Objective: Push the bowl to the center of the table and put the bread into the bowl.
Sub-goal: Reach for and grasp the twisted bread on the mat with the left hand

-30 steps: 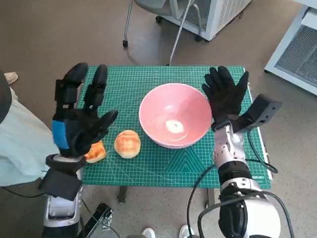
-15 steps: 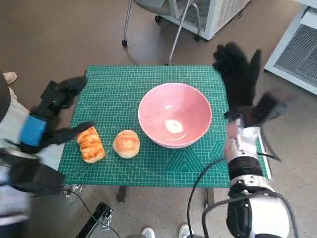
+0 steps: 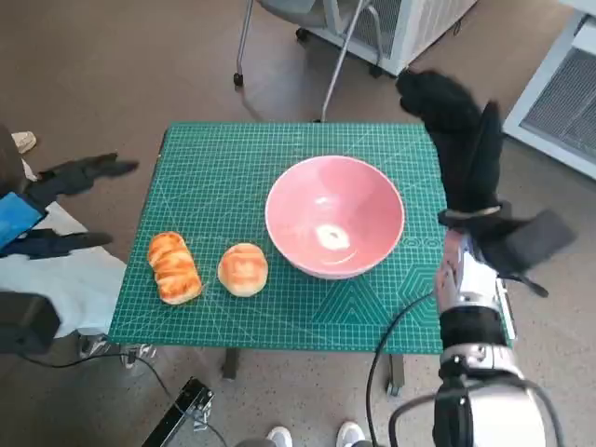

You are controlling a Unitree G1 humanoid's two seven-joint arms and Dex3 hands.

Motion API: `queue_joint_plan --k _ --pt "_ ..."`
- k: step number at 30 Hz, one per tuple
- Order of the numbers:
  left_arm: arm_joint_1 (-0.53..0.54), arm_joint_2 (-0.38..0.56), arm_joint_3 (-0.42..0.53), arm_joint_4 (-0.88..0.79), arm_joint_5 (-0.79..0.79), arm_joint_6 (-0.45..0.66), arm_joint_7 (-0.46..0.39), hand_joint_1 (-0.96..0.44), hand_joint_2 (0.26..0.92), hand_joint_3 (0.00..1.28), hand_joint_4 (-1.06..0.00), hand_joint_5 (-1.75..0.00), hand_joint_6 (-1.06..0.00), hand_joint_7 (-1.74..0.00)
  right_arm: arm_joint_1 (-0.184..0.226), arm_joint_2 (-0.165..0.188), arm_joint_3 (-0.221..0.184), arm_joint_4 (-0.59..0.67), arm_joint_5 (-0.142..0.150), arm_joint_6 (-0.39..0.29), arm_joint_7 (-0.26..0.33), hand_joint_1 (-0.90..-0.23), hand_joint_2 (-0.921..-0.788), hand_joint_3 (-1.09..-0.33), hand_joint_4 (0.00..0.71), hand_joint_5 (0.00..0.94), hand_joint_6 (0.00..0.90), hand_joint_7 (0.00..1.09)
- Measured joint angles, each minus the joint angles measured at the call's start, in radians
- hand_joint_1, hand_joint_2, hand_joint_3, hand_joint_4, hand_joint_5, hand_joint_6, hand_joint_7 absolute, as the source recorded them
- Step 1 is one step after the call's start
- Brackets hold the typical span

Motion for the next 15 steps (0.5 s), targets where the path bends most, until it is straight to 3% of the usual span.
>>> queue_joint_plan --k 6,15 --pt "-0.076 0.022 -0.111 0.050 0.150 -0.045 0.015 -0.17 0.751 0.00 -0.26 0.00 -0.38 -0.08 0.047 0.002 0.024 -0.104 0.007 0.025 0.000 -0.656 -0.921 -0.785 0.341 0.028 0.023 0.79" --pt "-0.174 0.015 -0.242 0.119 0.278 -0.066 0.037 -0.24 0.742 0.00 -0.24 0.00 -0.37 -0.04 0.103 0.009 0.055 -0.221 0.032 0.089 0.000 -0.661 -0.921 -0.776 0.342 0.027 0.025 0.80"
